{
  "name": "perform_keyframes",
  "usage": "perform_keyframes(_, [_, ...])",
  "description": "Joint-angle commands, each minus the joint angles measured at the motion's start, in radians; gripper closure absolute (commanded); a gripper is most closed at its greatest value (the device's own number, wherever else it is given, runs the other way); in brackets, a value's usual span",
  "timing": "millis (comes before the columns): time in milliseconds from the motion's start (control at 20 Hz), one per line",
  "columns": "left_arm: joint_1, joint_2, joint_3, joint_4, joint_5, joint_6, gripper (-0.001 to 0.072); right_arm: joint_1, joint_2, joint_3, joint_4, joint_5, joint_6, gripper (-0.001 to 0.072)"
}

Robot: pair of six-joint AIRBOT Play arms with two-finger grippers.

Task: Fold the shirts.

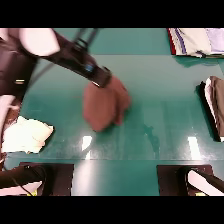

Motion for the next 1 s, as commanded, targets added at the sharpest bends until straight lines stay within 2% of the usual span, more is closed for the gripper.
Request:
perform_keyframes(0, [-0.03, -0.09, 0.002, -0.188, 0.141, 0.053, 0.0209, -0.055, 0.038, 0.0, -0.001, 0.016, 0.0, 0.0695])
perform_keyframes(100, [0.024, -0.089, 0.004, -0.171, 0.202, 0.05, 0.0209, -0.066, 0.044, 0.0, 0.0, 0.029, 0.0, 0.0696])
perform_keyframes(250, [0.137, -0.12, -0.002, -0.171, 0.2, 0.034, 0.0209, -0.063, 0.043, 0.0, 0.0, 0.054, 0.0, 0.0695])
perform_keyframes(450, [0.263, -0.264, -0.003, -0.176, 0.194, -0.019, 0.0209, -0.034, 0.035, 0.0, -0.002, 0.069, 0.0, 0.0695])
perform_keyframes(700, [0.347, -0.462, -0.003, -0.202, 0.18, -0.054, 0.021, 0.039, 0.035, 0.0, -0.126, 0.093, 0.001, 0.0696])
perform_keyframes(950, [0.42, -0.496, -0.006, -0.234, 0.14, -0.063, 0.0209, 0.075, 0.035, 0.0, -0.133, 0.092, 0.001, 0.0696])
